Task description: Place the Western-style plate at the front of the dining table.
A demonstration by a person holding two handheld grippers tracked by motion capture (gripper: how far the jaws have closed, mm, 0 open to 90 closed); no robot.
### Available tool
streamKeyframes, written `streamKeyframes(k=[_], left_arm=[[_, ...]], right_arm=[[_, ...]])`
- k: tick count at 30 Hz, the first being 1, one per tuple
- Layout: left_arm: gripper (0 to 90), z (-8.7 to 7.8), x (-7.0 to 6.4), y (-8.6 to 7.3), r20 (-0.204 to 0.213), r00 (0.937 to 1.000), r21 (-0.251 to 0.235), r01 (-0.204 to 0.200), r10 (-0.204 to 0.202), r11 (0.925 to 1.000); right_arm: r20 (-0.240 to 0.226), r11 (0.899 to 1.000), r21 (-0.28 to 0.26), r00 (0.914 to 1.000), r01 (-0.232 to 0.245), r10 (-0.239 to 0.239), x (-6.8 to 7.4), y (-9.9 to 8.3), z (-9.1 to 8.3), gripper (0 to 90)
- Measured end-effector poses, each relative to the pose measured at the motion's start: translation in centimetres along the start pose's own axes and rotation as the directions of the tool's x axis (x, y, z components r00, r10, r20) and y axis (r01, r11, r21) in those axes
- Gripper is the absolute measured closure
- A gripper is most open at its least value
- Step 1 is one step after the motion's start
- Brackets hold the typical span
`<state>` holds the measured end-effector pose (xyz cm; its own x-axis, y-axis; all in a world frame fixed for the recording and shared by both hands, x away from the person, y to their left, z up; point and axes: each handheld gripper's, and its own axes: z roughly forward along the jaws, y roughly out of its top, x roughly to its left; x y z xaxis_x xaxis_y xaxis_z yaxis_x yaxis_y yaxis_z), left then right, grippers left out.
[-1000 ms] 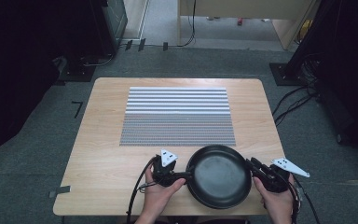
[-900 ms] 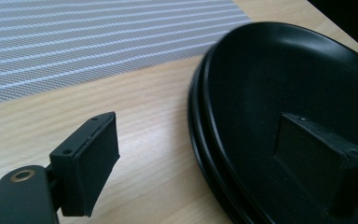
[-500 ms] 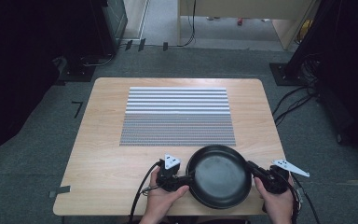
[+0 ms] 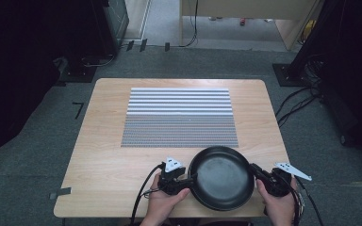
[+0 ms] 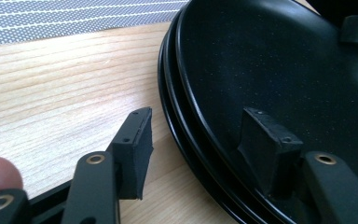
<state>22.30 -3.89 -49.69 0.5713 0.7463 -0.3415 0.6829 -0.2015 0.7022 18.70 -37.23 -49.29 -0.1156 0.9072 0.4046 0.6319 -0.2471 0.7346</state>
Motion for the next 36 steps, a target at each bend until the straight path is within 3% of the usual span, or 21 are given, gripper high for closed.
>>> streamKeyframes(k=[3, 8, 26, 36], left_arm=[[48.9, 0.1, -0.1, -0.2, 0.028, 0.9996, 0.008, 0.003, -0.004, 1.0], [51.0, 0.0, 0.2, -0.3, 0.041, 0.9987, -0.002, 0.031, -0.03, 0.9995], [52.0, -0.1, -0.1, -0.4, 0.027, 0.9992, -0.017, 0.03, -0.03, 0.9994], [52.7, -0.5, 0.1, -0.2, 0.054, 0.9977, -0.023, 0.041, -0.04, 0.9989]], right_arm=[[-0.004, 1.0, -0.002, 0.9997, -0.024, 0.024, 0.0, 0.0, 0.0, 85.2], [0.007, 1.0, 0.004, 0.9999, 0.009, -0.009, 0.7, -0.2, 0.2, 85.1], [0.046, 1.0, -0.004, 0.9986, 0.025, -0.025, 1.5, -0.5, 0.3, 85.5], [0.031, 0.998, 0.006, 0.9978, 0.058, -0.058, 2.4, -0.8, 0.8, 85.2]])
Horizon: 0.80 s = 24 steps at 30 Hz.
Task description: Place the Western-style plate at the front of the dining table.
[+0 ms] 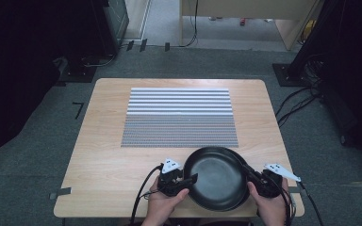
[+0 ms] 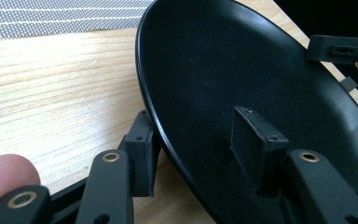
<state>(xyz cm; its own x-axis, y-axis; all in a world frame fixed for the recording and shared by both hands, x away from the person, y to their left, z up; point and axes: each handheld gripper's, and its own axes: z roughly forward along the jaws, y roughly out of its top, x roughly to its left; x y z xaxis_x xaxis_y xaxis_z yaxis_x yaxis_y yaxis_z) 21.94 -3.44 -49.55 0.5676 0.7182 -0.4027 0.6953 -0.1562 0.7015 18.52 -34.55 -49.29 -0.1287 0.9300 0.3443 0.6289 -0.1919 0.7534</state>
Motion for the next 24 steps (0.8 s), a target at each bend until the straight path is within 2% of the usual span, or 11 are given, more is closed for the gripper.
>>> streamKeyframes(k=[5, 13, 17, 21, 23, 24], left_arm=[[54.6, -0.5, 0.1, 0.1, -0.016, 0.9998, -0.011, 0.011, -0.011, 0.9999], [63.4, -1.8, 0.6, 0.7, -0.002, 0.9995, -0.019, 0.032, -0.032, 0.9993], [65.9, -2.7, 1.1, 1.1, 0.006, 0.9996, -0.019, 0.029, -0.029, 0.9994], [66.0, -3.5, 2.1, 1.0, -0.005, 0.9982, -0.022, 0.06, -0.061, 0.9979], [67.5, -4.0, 2.7, 1.0, 0.02, 0.9962, -0.038, 0.086, -0.085, 0.9956], [68.4, -4.1, 2.8, 1.0, 0.027, 0.9961, -0.035, 0.085, -0.084, 0.9958]], right_arm=[[-0.031, 1.0, 0.004, 0.9993, -0.02, 0.02, -0.1, -0.1, 0.1, 85.4], [-0.071, 0.999, 0.015, 0.9967, -0.038, 0.039, 0.0, -0.2, 0.4, 85.4], [-0.096, 0.999, 0.025, 0.9942, -0.046, 0.048, 0.3, -0.3, 0.6, 85.5], [-0.122, 0.999, 0.036, 0.992, -0.026, 0.03, 1.0, -0.6, 0.9, 86.5], [-0.142, 0.999, 0.029, 0.9896, -0.017, 0.021, 1.4, -0.6, 0.9, 88.9], [-0.24, 0.998, 0.028, 0.9693, -0.049, 0.054, 1.5, -0.6, 0.8, 87.5]])
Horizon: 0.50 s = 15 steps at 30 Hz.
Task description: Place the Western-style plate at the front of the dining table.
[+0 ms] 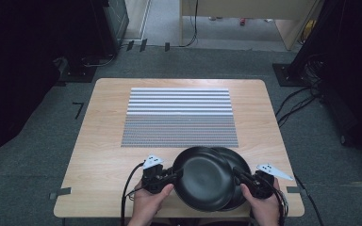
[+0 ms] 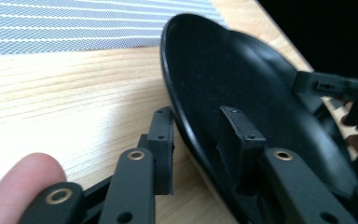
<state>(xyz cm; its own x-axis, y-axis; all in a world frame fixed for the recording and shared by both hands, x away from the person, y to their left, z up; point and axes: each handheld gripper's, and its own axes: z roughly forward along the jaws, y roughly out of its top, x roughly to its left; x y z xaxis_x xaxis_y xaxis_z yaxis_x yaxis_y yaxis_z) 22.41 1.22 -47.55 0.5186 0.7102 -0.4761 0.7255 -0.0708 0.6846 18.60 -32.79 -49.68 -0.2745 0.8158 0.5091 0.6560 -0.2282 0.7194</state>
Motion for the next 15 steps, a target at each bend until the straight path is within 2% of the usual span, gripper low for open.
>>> streamKeyframes(k=[1, 2, 3, 5, 6, 8, 10, 12, 15], left_arm=[[68.0, 0.0, -0.1, 0.0, -0.008, 0.9999, 0.005, -0.013, 0.013, 0.9999], [67.9, 0.0, -0.3, 0.0, -0.02, 0.9995, 0.007, -0.025, 0.025, 0.9997], [68.0, 0.1, -0.3, 0.0, -0.022, 0.9993, 0.006, -0.03, 0.03, 0.9995], [67.9, 0.2, -0.3, 0.0, -0.014, 0.9995, 0.009, -0.029, 0.029, 0.9995], [67.8, 0.2, -0.3, -0.1, -0.013, 0.9994, 0.009, -0.033, 0.033, 0.9994], [67.7, 0.3, -0.1, 0.0, -0.004, 0.9994, 0.012, -0.033, 0.033, 0.9994], [68.1, 0.2, 0.1, 0.0, 0.0, 0.9996, 0.013, -0.027, 0.027, 0.9996], [69.3, 0.1, 0.2, 0.0, -0.009, 0.9996, 0.008, -0.026, 0.026, 0.9996], [70.7, 0.0, 0.5, 0.0, -0.013, 0.9996, 0.008, -0.026, 0.026, 0.9996]], right_arm=[[-0.083, 1.0, 0.007, 0.996, -0.031, 0.031, 0.3, 0.0, 0.1, 86.9], [-0.099, 1.0, 0.017, 0.9947, -0.025, 0.027, 0.9, -0.1, 0.3, 86.8], [-0.08, 1.0, 0.027, 0.9967, 0.013, -0.01, 1.5, -0.4, 0.6, 86.8], [-0.042, 0.995, 0.043, 0.9953, 0.089, -0.088, 2.5, -0.7, 0.9, 86.1], [-0.041, 0.994, 0.026, 0.9933, 0.109, -0.108, 2.7, -0.7, 0.8, 84.4], [-0.047, 0.997, -0.005, 0.9957, 0.079, -0.079, 2.4, -0.4, 0.4, 81.9], [-0.004, 0.997, -0.041, 0.9983, 0.058, -0.059, 1.6, 0.0, -0.2, 79.0], [0.063, 0.998, -0.061, 0.9976, 0.03, -0.026, 0.5, 0.2, -0.6, 78.0], [0.096, 0.999, -0.049, 0.9952, -0.009, 0.014, -1.0, 0.4, -0.8, 75.9]])
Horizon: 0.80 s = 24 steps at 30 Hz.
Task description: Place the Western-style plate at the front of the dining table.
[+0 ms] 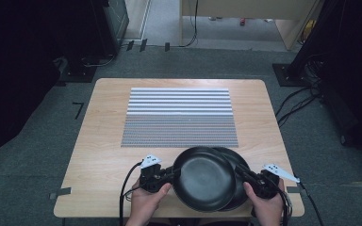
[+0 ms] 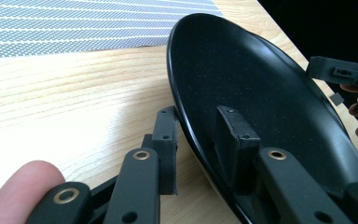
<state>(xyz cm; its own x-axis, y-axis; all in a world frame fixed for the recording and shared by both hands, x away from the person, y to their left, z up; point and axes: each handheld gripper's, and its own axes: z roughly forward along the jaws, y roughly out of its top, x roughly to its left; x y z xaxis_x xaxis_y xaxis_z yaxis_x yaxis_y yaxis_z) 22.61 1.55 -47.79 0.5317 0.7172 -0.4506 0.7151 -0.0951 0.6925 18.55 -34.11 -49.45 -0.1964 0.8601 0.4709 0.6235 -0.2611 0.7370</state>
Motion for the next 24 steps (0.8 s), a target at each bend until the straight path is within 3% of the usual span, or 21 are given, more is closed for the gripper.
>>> streamKeyframes(k=[4, 6, 8, 14, 18, 21, 24], left_arm=[[70.9, 0.0, 0.0, 0.0, 0.001, 1.0, -0.004, 0.0, 0.0, 1.0], [70.9, 0.0, 0.0, 0.0, 0.0, 1.0, -0.004, -0.002, 0.002, 1.0], [70.8, 0.0, 0.1, -0.1, 0.002, 1.0, -0.003, 0.001, -0.001, 1.0], [70.7, 0.1, 0.3, -0.2, 0.003, 1.0, -0.002, 0.005, -0.005, 1.0], [70.8, 0.1, 0.3, -0.3, 0.003, 1.0, -0.006, 0.007, -0.007, 1.0], [70.7, 0.1, 0.4, -0.4, 0.009, 0.9999, -0.01, 0.013, -0.013, 0.9999], [71.5, 0.2, 1.1, -0.5, 0.049, 0.9974, -0.005, 0.054, -0.053, 0.9985]], right_arm=[[-0.019, 0.999, 0.031, 0.9988, -0.045, 0.045, -0.6, 0.0, 0.2, 77.0], [-0.078, 0.994, 0.036, 0.9915, -0.102, 0.105, -0.7, 0.2, 0.0, 74.5], [-0.103, 0.989, 0.042, 0.984, -0.142, 0.145, -0.7, 0.1, 0.0, 74.7], [-0.114, 0.981, 0.129, 0.9804, -0.146, 0.161, 0.0, -0.4, 1.0, 76.5], [-0.107, 0.977, 0.134, 0.9781, -0.164, 0.179, 0.4, -0.6, 1.3, 77.7], [-0.113, 0.968, 0.121, 0.966, -0.219, 0.232, 0.3, -0.8, 1.2, 80.2], [-0.113, 0.954, 0.108, 0.9504, -0.278, 0.29, 0.4, -0.9, 1.1, 82.7]])
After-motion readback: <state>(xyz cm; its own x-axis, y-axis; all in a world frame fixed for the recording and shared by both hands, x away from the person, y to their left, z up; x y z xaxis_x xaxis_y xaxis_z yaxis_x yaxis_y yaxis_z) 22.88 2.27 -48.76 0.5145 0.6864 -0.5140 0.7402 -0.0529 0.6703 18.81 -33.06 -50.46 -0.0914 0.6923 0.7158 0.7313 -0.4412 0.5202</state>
